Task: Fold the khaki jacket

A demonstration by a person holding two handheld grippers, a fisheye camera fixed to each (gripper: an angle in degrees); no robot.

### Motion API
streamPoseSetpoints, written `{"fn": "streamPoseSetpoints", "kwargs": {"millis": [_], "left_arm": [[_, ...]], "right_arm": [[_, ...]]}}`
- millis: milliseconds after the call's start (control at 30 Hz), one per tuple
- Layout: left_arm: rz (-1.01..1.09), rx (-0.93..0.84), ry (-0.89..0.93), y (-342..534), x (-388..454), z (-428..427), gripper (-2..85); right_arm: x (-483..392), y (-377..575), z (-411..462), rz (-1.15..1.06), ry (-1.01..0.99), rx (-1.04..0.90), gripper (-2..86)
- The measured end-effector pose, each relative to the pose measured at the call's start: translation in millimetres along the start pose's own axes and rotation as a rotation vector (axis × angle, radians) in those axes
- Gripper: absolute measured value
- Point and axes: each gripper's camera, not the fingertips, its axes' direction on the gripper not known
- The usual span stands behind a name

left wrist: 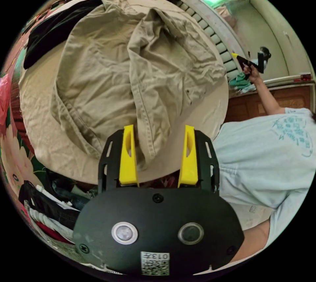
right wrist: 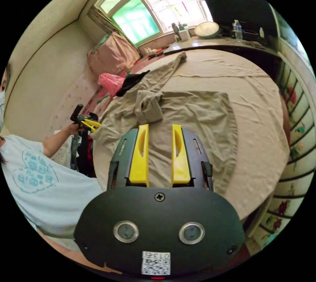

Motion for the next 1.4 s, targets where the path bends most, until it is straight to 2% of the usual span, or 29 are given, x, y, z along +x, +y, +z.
{"fn": "streamPoseSetpoints", "kwargs": {"millis": [67,167,333,467,533,633,667,767,800,867,1000,1133,1233,1300,1400], "left_arm": [[0.030,-0.062,-0.062,4,11,17,13.7],[0.018,-0.128,-0.168,-1,13,24,6.8],[-0.019,-0.117,-0.125,-2,5,11,5.4],[-0.058,-0.119,-0.091,9,-6,1,3.0],[-0.068,-0.117,-0.093,19,-10,-3,1.9],[-0.121,-0.036,-0.052,41,-22,-8,1.1],[-0.141,-0.028,-0.033,46,-27,-3,0.9],[-0.129,-0.034,-0.049,55,-27,10,0.9],[-0.134,-0.023,-0.046,58,-27,9,0.9],[-0.152,0.002,-0.025,65,-27,6,1.1],[-0.185,-0.023,-0.052,82,-17,-14,1.9],[-0.120,0.115,-0.167,87,22,-43,2.0],[0.046,0.198,-0.147,48,63,-27,1.2],[0.169,0.168,-0.105,15,89,-2,0.5],[0.263,0.034,-0.189,-27,115,42,-0.1]], "right_arm": [[17,29,-4,0.093,0.100,-0.020,10.7],[33,50,10,0.181,0.098,-0.058,10.9],[17,26,64,0.142,0.060,-0.118,9.4],[2,1,134,0.084,0.127,-0.368,3.9],[-18,-8,135,-0.004,0.226,-0.331,3.3],[-38,-17,116,-0.054,0.285,-0.116,2.9],[-39,-16,124,-0.069,0.299,-0.099,2.9],[-32,-11,170,-0.075,0.302,-0.241,3.9],[-29,-7,167,-0.060,0.275,-0.188,4.9],[-18,-8,162,0.029,0.194,-0.202,6.3],[-21,4,106,0.097,0.299,-0.055,6.5],[-76,10,99,-0.060,0.305,0.010,4.7],[-138,7,142,-0.246,0.172,-0.046,2.8],[-187,3,185,-0.360,0.098,-0.108,1.7],[-235,-7,224,-0.468,0.001,-0.119,0.9]]}}
